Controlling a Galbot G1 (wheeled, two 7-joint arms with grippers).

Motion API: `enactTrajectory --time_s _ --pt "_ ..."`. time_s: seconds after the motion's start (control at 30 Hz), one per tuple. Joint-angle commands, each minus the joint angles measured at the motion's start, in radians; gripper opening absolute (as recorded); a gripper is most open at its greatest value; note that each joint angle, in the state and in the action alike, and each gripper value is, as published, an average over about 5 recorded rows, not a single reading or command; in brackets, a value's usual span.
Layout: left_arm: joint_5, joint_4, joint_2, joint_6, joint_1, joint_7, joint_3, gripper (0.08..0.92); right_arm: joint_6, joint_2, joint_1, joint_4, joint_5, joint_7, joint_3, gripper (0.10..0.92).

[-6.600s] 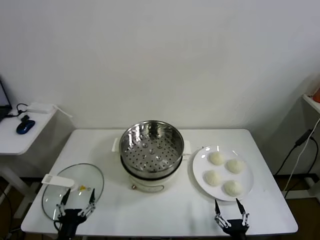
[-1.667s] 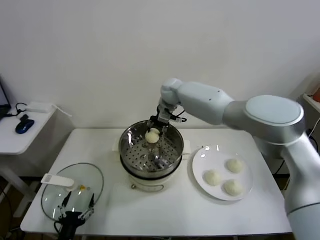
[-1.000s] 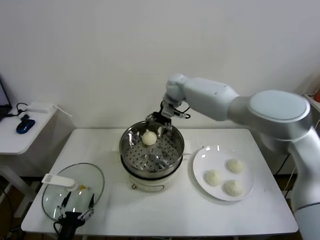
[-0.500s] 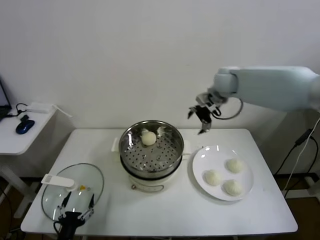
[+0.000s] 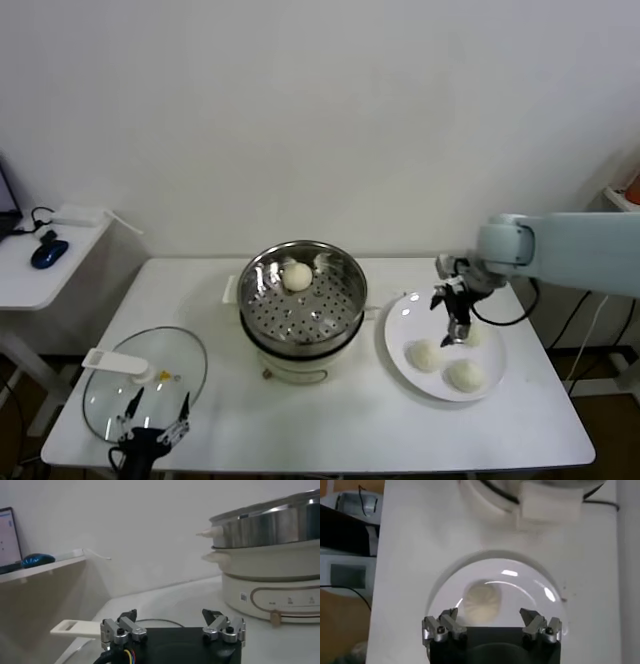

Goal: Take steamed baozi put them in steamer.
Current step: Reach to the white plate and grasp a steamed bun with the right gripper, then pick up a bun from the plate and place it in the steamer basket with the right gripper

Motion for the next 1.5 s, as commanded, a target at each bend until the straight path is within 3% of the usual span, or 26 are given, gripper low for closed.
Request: enactTrajectory --time_s 0.03,0.5,1.0,1.23,1.5 --pt "0.007 0.003 -0.002 -0.003 0.001 -0.001 0.002 0.823 -0.094 -0.066 -0.153 0.028 -0.07 0.041 0.075 0.823" --pt "0.017 0.011 0.003 -0.016 0.004 -0.003 0.002 0.823 -0.084 0.009 -0.33 -0.123 -0.147 0.111 0.24 0.823" --pt "0.019 0.015 0.003 -0.021 0.003 -0.005 -0.001 0.823 -0.091 0.038 -0.37 -0.158 -0.176 0.117 0.272 0.809" --pt "0.019 0.018 0.005 -0.024 0.004 -0.005 -0.004 0.823 -0.095 0.044 -0.37 -0.159 -0.176 0.106 0.27 0.756" --pt "0.018 0.017 0.005 -0.025 0.002 -0.007 -0.01 0.823 -0.103 0.044 -0.318 -0.135 -0.147 0.077 0.233 0.611"
